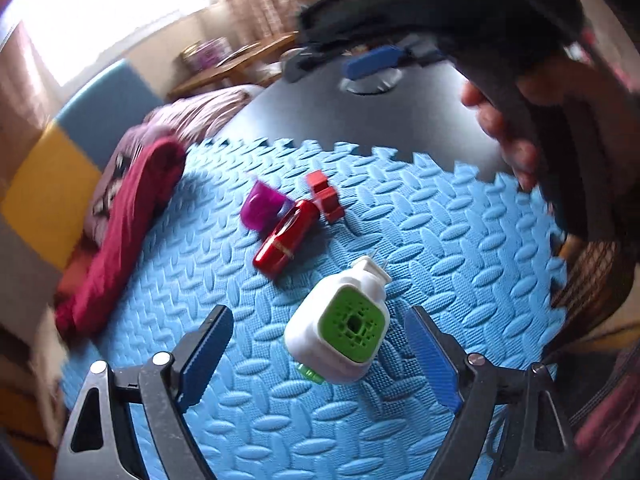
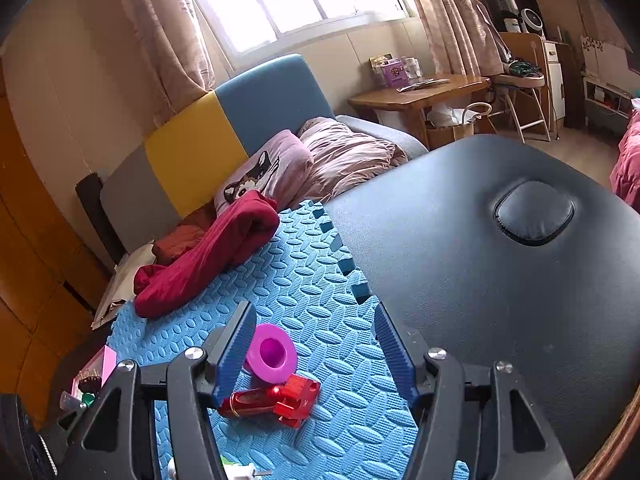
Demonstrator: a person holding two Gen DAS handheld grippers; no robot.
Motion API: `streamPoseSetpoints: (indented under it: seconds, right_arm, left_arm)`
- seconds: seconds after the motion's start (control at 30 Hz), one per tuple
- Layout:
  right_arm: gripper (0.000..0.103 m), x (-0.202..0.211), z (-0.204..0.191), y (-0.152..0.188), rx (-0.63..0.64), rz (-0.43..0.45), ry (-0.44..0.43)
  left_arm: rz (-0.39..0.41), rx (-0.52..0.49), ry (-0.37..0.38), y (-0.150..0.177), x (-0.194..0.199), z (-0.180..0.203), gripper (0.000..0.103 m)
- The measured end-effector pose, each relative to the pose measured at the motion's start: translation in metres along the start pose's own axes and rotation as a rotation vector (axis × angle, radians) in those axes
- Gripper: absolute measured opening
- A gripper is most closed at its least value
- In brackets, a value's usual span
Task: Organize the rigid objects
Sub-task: 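Grasp the white-and-green plug device with the left gripper, then grasp the red block piece with the right gripper while left lifts the plug device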
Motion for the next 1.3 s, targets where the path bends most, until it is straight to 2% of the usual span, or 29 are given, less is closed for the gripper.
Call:
streamPoseSetpoints:
  seconds: [0.1,0.13,0.17,0.2,0.23,0.27,0.37,0.47,0.6,0.67,0.8,0.9,1.03,1.1,1.13,1.17,1.23,1.3]
  right_arm:
    - [0.062,0.0,0.001,0.0,-0.009,-0.002,-0.003]
    - [0.062,0.0,0.002,0.0,-0.011,-0.003,-0.004]
    - [0.062,0.0,0.002,0.0,-0.014,-0.003,-0.005]
    - [0.062,0.0,0.003,0.0,-0.017,-0.005,-0.006]
    - [0.062,0.0,0.003,0.0,-0.018,-0.008,-0.006]
    - [0.062,-0.001,0.003,0.001,-0.019,-0.01,-0.007]
    - [0.062,-0.003,0.001,0.002,-0.016,-0.022,-0.015]
    - [0.062,-0.007,-0.003,0.006,-0.002,-0.049,-0.029]
    - [0.062,-0.014,-0.015,0.014,0.039,-0.095,-0.058]
    - [0.062,-0.018,-0.021,0.021,0.059,-0.13,-0.077]
    - [0.062,-0.031,-0.03,0.036,0.098,-0.215,-0.079]
    - [0.062,-0.042,-0.028,0.045,0.088,-0.274,-0.04]
    - [0.048,-0.059,-0.021,0.054,0.05,-0.344,0.014]
    - [0.043,-0.067,-0.022,0.062,0.058,-0.388,0.014]
    - [0.033,-0.072,-0.023,0.069,0.075,-0.426,0.008]
    - [0.031,-0.071,-0.025,0.07,0.084,-0.415,-0.006]
    - [0.014,-0.067,-0.023,0.066,0.128,-0.374,0.051]
    - [0.014,-0.072,-0.022,0.075,0.137,-0.422,0.05]
  left_arm:
    - [-0.034,-0.137,-0.039,-0.006,-0.014,0.012,0.088]
    - [-0.051,-0.158,-0.038,-0.006,-0.021,0.016,0.083]
    - [-0.068,-0.162,-0.019,-0.004,-0.028,0.018,0.07]
    - [-0.069,-0.155,-0.038,-0.003,-0.033,0.016,0.063]
    - [-0.059,-0.126,-0.044,-0.004,-0.035,0.013,0.055]
    - [-0.045,-0.075,-0.024,-0.004,-0.034,0.009,0.053]
    - [-0.008,0.097,0.016,0.006,-0.027,-0.008,0.053]
    - [0.018,0.272,0.018,0.026,-0.019,-0.022,0.053]
    - [0.049,0.549,0.056,0.058,-0.005,-0.039,0.053]
    - [0.068,0.636,0.064,0.068,0.001,-0.041,0.053]
    - [0.094,0.705,0.058,0.074,0.01,-0.04,0.053]
    - [0.11,0.726,0.04,0.076,0.016,-0.035,0.052]
    - [0.13,0.73,0.019,0.081,0.023,-0.033,0.052]
    - [0.135,0.732,0.013,0.083,0.026,-0.032,0.052]
    - [0.138,0.733,0.01,0.084,0.028,-0.031,0.052]
    - [0.141,0.734,0.007,0.085,0.029,-0.03,0.052]
    - [0.146,0.745,0.004,0.088,0.031,-0.029,0.052]
    - [0.142,0.756,0.009,0.09,0.032,-0.028,0.052]
Point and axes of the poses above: each gripper's, at about its wrist camera, not at the fingertips, and x roughly against the way its jaws point, z to its right, y to its underside, the point moved 8 cm from there along -x, roughly the way its jaws point, and after that the axes turned 1 degree about y, right-handed, at the moved point
